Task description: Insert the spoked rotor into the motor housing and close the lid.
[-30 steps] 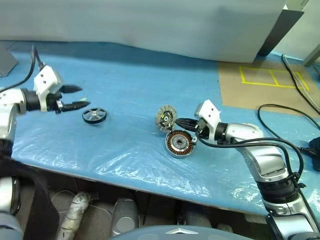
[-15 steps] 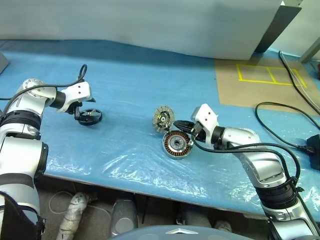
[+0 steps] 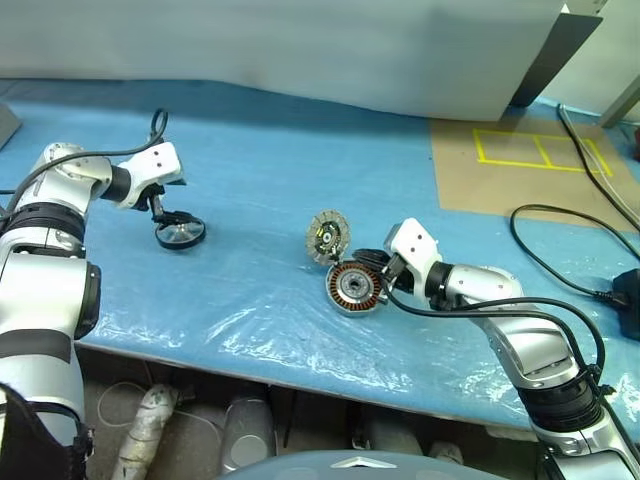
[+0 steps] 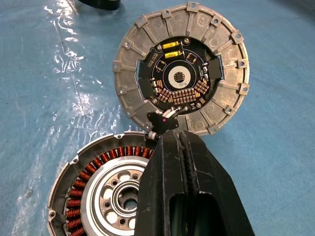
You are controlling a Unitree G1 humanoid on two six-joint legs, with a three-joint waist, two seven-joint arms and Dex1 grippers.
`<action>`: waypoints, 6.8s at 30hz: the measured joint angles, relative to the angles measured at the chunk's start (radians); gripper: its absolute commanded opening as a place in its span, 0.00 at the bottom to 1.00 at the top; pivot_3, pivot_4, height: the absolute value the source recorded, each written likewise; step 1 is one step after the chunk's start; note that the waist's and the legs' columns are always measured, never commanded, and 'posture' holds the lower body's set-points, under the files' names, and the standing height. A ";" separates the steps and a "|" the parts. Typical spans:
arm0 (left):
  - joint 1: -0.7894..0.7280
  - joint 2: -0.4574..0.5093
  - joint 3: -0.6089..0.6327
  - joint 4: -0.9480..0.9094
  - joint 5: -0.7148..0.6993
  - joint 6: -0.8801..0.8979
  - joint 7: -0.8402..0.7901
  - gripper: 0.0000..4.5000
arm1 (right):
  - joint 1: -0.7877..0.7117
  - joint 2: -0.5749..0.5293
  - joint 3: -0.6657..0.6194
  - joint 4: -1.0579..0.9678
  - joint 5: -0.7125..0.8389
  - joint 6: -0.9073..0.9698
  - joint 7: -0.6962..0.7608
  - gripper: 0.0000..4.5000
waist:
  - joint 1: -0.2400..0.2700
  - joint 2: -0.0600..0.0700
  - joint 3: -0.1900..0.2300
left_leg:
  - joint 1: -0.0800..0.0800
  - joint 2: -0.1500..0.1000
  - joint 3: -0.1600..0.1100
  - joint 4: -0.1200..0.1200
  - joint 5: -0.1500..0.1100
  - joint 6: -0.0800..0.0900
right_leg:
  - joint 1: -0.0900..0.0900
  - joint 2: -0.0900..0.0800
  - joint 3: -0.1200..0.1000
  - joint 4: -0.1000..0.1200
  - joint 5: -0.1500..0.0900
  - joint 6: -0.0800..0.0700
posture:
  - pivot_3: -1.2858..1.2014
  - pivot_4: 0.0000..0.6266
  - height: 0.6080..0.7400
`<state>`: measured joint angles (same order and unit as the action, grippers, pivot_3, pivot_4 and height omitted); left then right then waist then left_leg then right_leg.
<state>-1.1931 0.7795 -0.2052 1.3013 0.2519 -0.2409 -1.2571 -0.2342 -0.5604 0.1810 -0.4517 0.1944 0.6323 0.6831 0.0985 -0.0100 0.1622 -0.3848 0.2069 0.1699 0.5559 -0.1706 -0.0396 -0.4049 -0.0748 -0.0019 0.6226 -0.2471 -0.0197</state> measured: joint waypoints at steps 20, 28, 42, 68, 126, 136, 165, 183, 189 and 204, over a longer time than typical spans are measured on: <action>-0.061 -0.094 -0.195 0.022 0.253 0.086 0.090 0.99 | -0.024 -0.014 0.031 0.026 -0.023 -0.014 0.024 0.00 | 0.003 -0.003 0.002 | -0.001 0.000 -0.004 0.004 0.000 0.000 | 0.003 0.000 -0.004 0.001 0.000 0.000 | 0.52 0.24 1.00; -0.013 -0.098 -0.203 0.023 0.273 0.074 0.094 0.99 | -0.023 -0.025 0.031 0.025 -0.036 -0.013 0.018 0.00 | 0.002 -0.003 0.002 | -0.001 0.000 -0.005 0.004 0.000 0.000 | 0.003 0.000 -0.005 0.001 0.000 0.000 | 0.52 0.24 1.00; -0.005 -0.097 -0.216 0.019 0.293 0.045 0.103 0.84 | -0.023 -0.028 0.034 0.026 -0.056 -0.021 0.017 0.00 | 0.004 -0.003 0.002 | -0.001 0.000 -0.006 0.005 0.000 0.000 | 0.005 -0.001 -0.005 0.001 0.000 -0.001 | 0.52 0.24 1.00; 0.214 -0.185 -0.012 -0.662 -0.292 0.255 -0.339 0.84 | -0.026 -0.021 -0.142 0.043 0.038 0.007 -0.009 0.00 | 0.007 -0.002 0.003 | -0.001 0.001 -0.006 0.005 0.000 0.000 | 0.004 0.000 -0.006 0.002 -0.001 -0.002 | 0.52 0.24 1.00; 0.002 -0.238 -0.100 0.028 0.157 -0.113 0.189 0.84 | 0.157 -0.027 -0.023 -0.077 -0.046 0.005 -0.116 0.00 | 0.015 -0.003 0.004 | 0.000 -0.001 -0.019 0.006 0.000 0.000 | 0.012 -0.001 -0.011 -0.001 0.000 -0.001 | 0.52 0.24 1.00; 0.013 -0.247 -0.099 0.026 0.161 -0.098 0.192 0.84 | 0.173 -0.039 -0.023 -0.088 -0.054 0.009 -0.120 0.00 | 0.020 -0.003 0.004 | 0.002 -0.001 -0.020 0.006 0.000 0.000 | 0.013 -0.001 -0.011 -0.001 0.000 -0.001 | 0.52 0.24 1.00; 0.038 -0.262 0.110 -0.138 -0.158 0.044 -0.302 0.41 | 0.139 -0.025 -0.113 -0.094 0.025 0.031 -0.108 0.00 | 0.026 0.000 0.005 | 0.001 -0.001 -0.018 0.003 0.000 0.000 | 0.012 -0.002 -0.011 -0.004 -0.001 -0.002 | 0.52 0.24 1.00; 0.084 -0.271 0.065 -0.322 -0.242 0.038 -0.214 0.41 | 0.060 -0.058 -0.163 -0.055 0.078 0.041 -0.071 0.00 | 0.031 0.004 0.007 | -0.003 -0.001 -0.016 0.004 0.000 0.000 | 0.011 -0.001 -0.013 -0.004 -0.001 -0.002 | 0.52 0.24 1.00; -0.029 -0.351 0.002 -0.113 -0.127 -0.096 -0.078 0.76 | 0.093 -0.057 -0.156 -0.054 0.062 0.031 -0.088 0.00 | 0.023 0.004 0.007 | -0.002 -0.001 -0.018 0.004 0.000 0.000 | 0.012 -0.001 -0.014 -0.004 -0.001 -0.001 | 0.52 0.24 1.00; -0.051 -0.464 -0.075 0.014 0.036 -0.170 0.075 0.91 | 0.191 -0.055 -0.160 -0.156 0.046 0.058 -0.159 0.00 | 0.029 0.003 0.008 | -0.001 -0.001 -0.021 0.005 0.000 0.000 | 0.015 -0.002 -0.018 -0.004 -0.001 -0.001 | 0.52 0.24 1.00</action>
<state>-1.2438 0.3156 -0.2803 1.3154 0.2875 -0.4107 -1.1816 -0.0431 -0.6156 0.0208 -0.6072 0.2402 0.6901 0.5239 0.1270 -0.0067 0.1699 -0.3860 0.2055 0.1491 0.5614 -0.1705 -0.0394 -0.3895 -0.0769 -0.0197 0.6183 -0.2480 -0.0209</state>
